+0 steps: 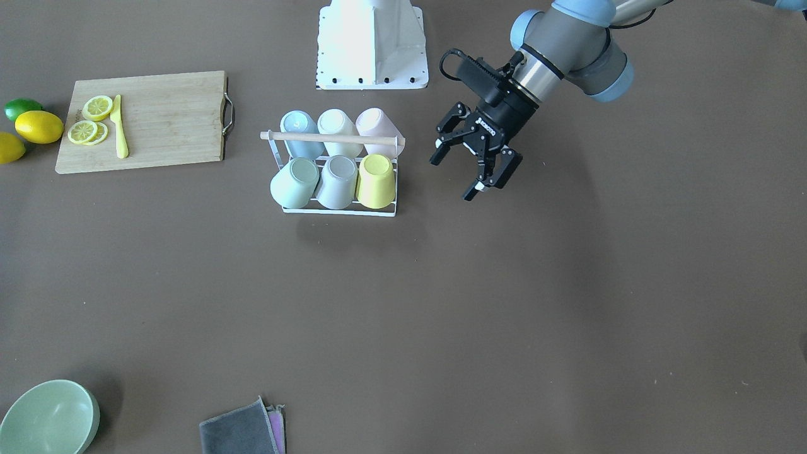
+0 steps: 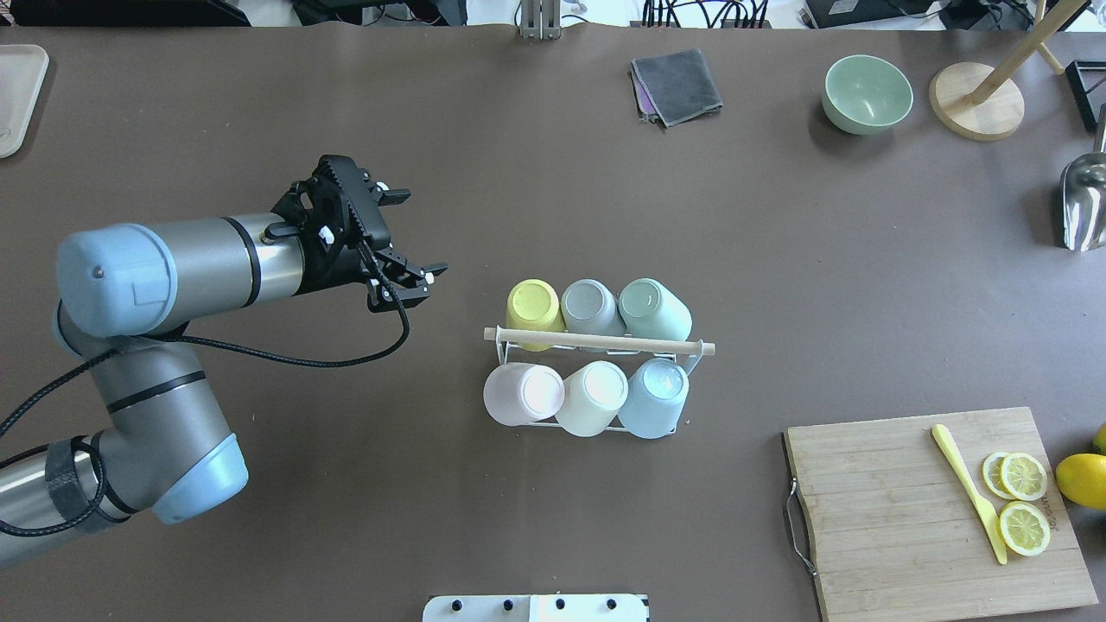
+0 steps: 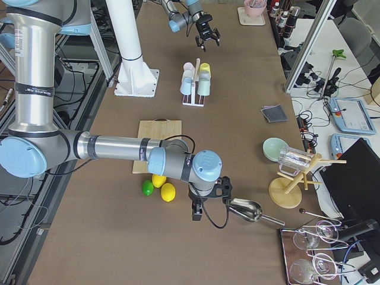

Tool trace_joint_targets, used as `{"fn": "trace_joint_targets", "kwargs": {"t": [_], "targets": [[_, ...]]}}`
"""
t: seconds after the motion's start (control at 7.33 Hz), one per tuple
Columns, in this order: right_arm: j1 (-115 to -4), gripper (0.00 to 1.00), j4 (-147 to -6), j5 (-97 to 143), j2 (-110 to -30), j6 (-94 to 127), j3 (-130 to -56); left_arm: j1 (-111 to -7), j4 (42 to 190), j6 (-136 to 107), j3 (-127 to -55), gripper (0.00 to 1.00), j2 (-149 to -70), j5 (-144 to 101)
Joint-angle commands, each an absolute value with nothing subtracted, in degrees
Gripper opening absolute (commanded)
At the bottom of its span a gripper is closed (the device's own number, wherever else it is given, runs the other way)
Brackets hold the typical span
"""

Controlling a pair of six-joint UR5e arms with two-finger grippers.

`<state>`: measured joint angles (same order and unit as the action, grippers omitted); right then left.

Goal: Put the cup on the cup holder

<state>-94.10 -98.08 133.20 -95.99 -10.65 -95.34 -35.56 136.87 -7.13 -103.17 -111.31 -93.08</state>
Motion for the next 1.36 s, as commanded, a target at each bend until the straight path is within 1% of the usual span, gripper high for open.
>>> {"fn": "trace_joint_targets", "kwargs": {"t": [0.0, 0.27, 0.41, 0.55, 0.82, 1.09, 1.23], "targets": [[-94.8, 1.0, -98.3, 133.2, -96.2, -14.1, -95.7, -39.1, 121.0, -3.8, -102.9, 0.99, -111.4, -90.0], [-94.8, 1.0, -105.6, 132.9, -94.3, -14.1, -97.1, -39.4, 109.0, -4.1, -102.5, 0.99, -111.2, -86.4], [-94.8, 1.0, -105.9, 132.5, -94.1, -14.1, -97.2, -39.7, 102.5, -4.4, -102.5, 0.99, -111.4, -86.6], [-94.8, 1.0, -105.6, 132.3, -94.2, -14.1, -97.1, -39.7, 99.9, -4.5, -102.3, 0.99, -111.4, -86.6], [-94.7, 1.0, -105.5, 132.4, -94.2, -14.2, -96.9, -40.6, 99.8, -4.6, -101.8, 0.99, -110.9, -86.7], [-94.6, 1.0, -104.6, 132.5, -94.0, -14.0, -96.7, -43.5, 99.7, -17.2, -100.5, 0.99, -109.9, -88.3], [-94.0, 1.0, -102.5, 132.5, -94.1, -13.6, -96.6, -48.5, 98.9, -18.2, -99.2, 0.99, -109.7, -96.9]]}}
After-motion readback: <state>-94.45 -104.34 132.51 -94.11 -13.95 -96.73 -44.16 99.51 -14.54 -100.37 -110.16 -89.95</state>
